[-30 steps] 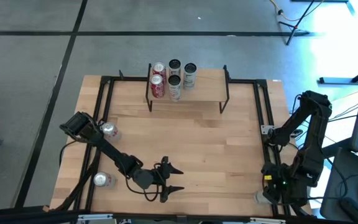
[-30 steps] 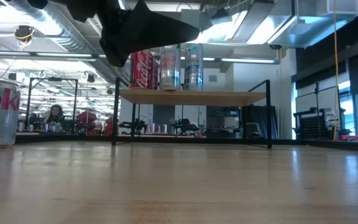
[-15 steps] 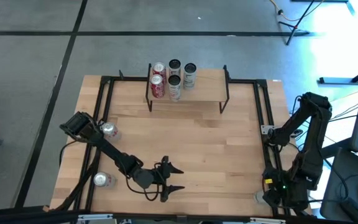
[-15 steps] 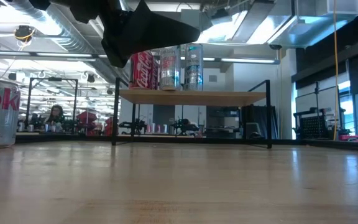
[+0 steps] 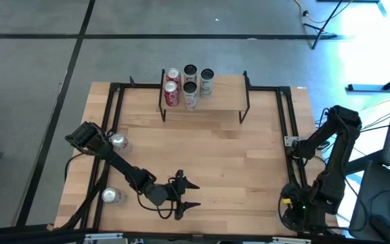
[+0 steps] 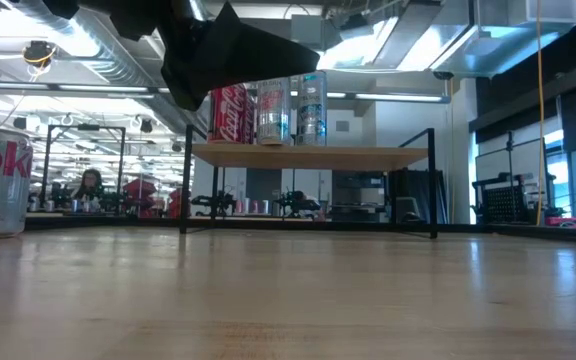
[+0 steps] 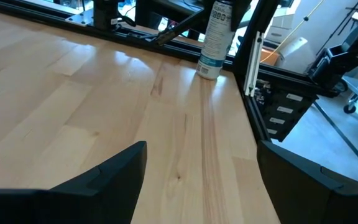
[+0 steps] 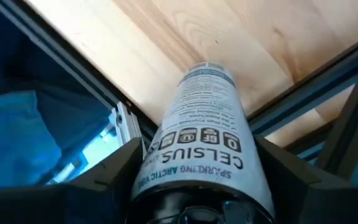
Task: Place canned beverage on shelf
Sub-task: Put the white-blue soda can aligned with the other white-blue soda can on the shelf
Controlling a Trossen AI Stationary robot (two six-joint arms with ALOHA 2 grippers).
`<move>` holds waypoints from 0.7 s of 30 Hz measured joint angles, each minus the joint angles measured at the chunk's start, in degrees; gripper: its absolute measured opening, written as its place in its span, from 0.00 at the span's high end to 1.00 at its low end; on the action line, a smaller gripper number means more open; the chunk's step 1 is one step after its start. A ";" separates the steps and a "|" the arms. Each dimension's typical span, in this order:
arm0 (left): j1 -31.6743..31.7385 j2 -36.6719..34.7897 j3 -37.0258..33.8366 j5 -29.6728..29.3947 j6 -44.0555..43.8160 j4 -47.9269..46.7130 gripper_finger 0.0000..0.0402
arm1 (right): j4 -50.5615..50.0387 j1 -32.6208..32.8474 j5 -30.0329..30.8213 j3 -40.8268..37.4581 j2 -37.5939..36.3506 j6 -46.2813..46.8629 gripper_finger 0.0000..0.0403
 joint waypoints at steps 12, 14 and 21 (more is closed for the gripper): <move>-0.13 0.00 0.02 -0.01 -0.53 -0.11 0.28 | 0.66 -10.72 4.26 2.13 0.16 -20.17 0.42; -0.31 0.00 0.02 0.05 -1.46 -0.23 0.28 | 1.02 -13.50 5.28 2.97 0.10 -25.28 0.42; -0.85 0.08 0.02 0.11 -3.01 -0.58 0.28 | 1.87 -26.79 5.52 3.84 0.09 -44.90 0.42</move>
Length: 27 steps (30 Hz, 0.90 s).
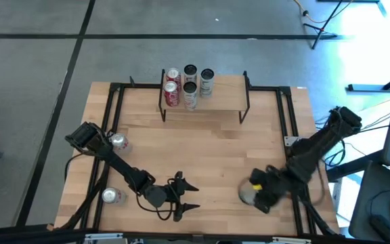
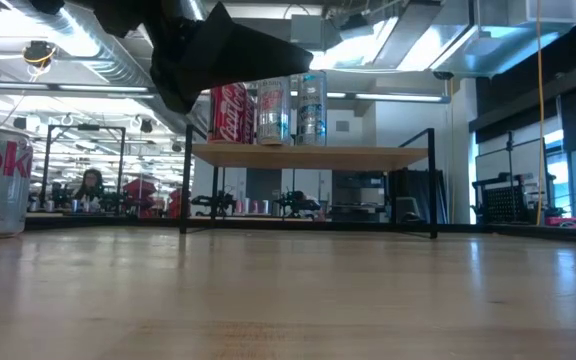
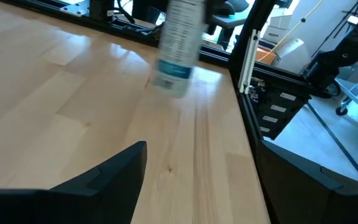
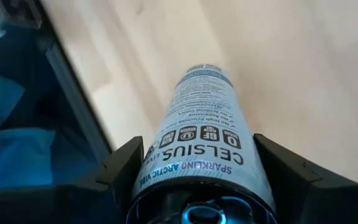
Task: Place canned beverage on shelf
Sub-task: Put the white-blue soda can aligned with the other white-blue soda can on the shelf
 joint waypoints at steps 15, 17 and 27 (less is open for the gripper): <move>0.04 0.14 0.01 0.02 -0.85 -0.91 0.28 | 3.17 -29.47 -16.94 4.46 7.47 -26.54 0.42; 0.04 0.14 0.01 0.02 -1.78 -1.24 0.28 | -1.43 -30.87 -16.83 7.57 10.47 -28.81 0.42; -0.22 0.16 0.02 0.00 -3.46 -3.49 0.28 | -11.01 -31.82 -14.87 18.68 20.23 -32.20 0.42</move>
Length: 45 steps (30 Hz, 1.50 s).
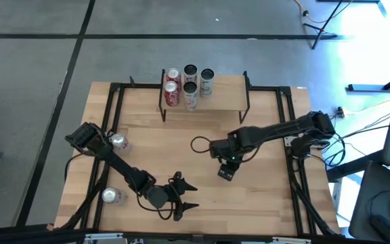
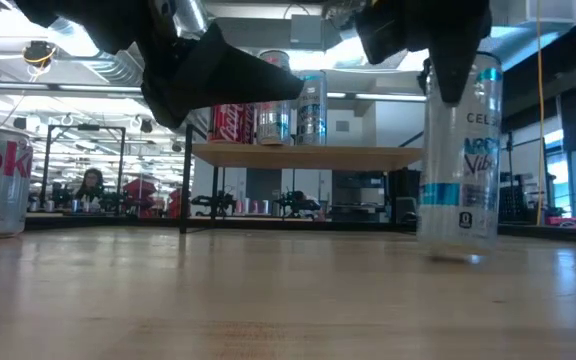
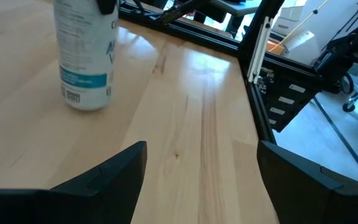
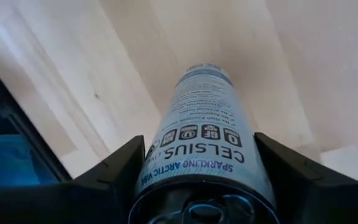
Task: Place canned beverage on shelf
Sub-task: Put the white-blue soda can aligned with the other white-blue soda can on the shelf
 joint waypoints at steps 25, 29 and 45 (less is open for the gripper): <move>-0.47 0.00 -0.02 -1.43 0.28 -1.54 0.28 | -13.27 5.04 11.64 7.94 -6.38 -2.48 0.01; -0.44 0.00 -0.02 -1.44 0.44 -1.58 0.28 | -13.07 9.10 19.18 2.38 -16.23 5.34 0.01; 0.29 0.04 -0.07 -1.49 -0.43 -2.31 0.28 | 42.73 30.77 41.34 -50.74 -48.44 13.02 0.01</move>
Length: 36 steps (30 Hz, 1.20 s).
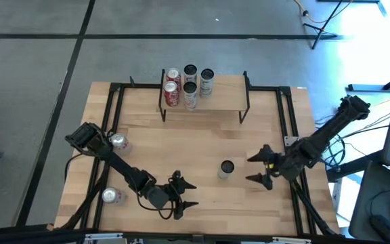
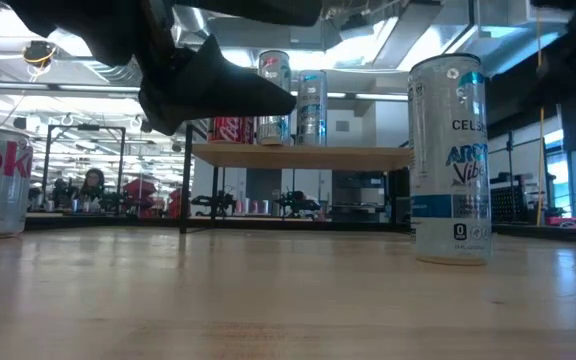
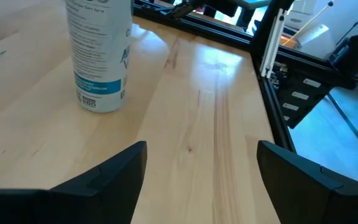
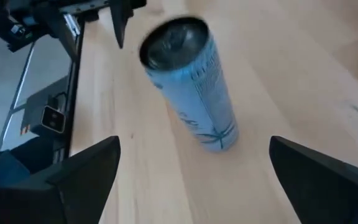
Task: Place canned beverage on shelf
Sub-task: Put the white-blue soda can aligned with the other white-blue soda can on the shelf
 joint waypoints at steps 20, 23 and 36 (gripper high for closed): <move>0.80 0.00 0.01 0.52 0.47 -0.17 0.28 | 54.49 0.00 9.06 -18.82 21.82 -26.95 0.09; 0.80 0.00 0.01 0.52 0.49 -0.15 0.28 | 57.96 -0.01 10.77 -18.82 26.03 -27.38 0.12; 0.80 0.00 0.00 0.50 0.93 -0.15 0.28 | 61.77 -8.13 1.89 -11.47 36.17 -33.06 0.16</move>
